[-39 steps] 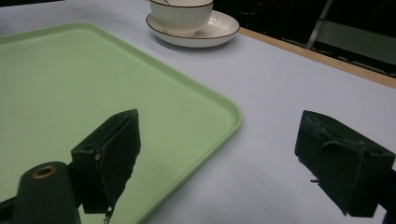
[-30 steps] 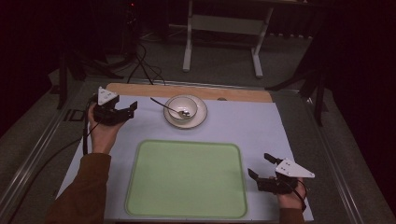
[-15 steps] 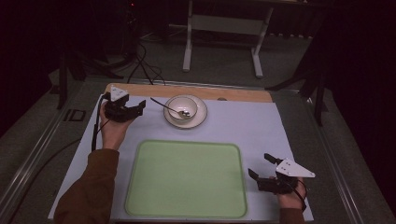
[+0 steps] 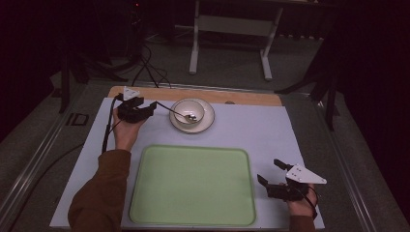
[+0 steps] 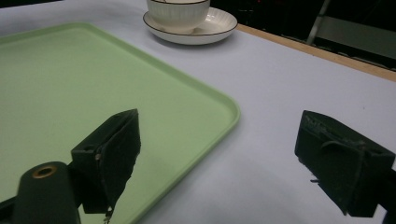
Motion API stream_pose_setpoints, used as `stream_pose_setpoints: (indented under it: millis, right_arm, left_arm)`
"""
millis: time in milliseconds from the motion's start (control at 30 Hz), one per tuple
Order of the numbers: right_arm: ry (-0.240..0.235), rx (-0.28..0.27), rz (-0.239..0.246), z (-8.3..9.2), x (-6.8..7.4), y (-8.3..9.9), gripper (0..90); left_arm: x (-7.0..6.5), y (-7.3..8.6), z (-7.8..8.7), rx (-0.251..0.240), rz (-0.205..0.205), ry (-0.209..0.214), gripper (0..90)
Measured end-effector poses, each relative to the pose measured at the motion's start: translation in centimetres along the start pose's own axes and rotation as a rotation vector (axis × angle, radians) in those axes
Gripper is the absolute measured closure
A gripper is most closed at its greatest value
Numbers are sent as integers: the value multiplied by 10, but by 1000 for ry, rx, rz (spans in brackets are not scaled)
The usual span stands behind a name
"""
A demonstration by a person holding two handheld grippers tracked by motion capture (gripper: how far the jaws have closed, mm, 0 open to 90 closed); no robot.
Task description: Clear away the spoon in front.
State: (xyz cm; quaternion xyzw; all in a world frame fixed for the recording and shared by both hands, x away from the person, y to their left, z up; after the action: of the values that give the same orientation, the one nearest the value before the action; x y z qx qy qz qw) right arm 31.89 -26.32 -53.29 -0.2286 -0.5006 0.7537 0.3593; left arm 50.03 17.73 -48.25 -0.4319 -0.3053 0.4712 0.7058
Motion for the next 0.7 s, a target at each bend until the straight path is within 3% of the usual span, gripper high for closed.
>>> stream_pose_setpoints:
  millis: [267, 400, 700]
  right_arm:
    - [1, -1, -6, 1, -1, 1, 140]
    - [0, -2, -5, 1, 0, 1, 140]
    - [-6, 8, -2, 0, 1, 1, 140]
  left_arm:
    - [-9, -1, -20, 21, 29, 38, 492]
    - [-10, 5, -29, 54, 53, 64, 507]
    - [-15, 3, -27, 43, 71, 125, 645]
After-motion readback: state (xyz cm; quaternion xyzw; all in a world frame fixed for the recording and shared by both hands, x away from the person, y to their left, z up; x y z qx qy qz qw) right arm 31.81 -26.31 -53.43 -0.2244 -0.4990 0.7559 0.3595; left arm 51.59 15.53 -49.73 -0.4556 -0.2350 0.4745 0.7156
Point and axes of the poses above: each handheld gripper's, and its own axes: z roughly backward along the jaws, y roughly out of its underside, x roughly to its left, the point moved 8 cm from there along -z, roughly forward along the jaws, and after that the axes turned 5 degrees about -z, right-handed, at the moved point
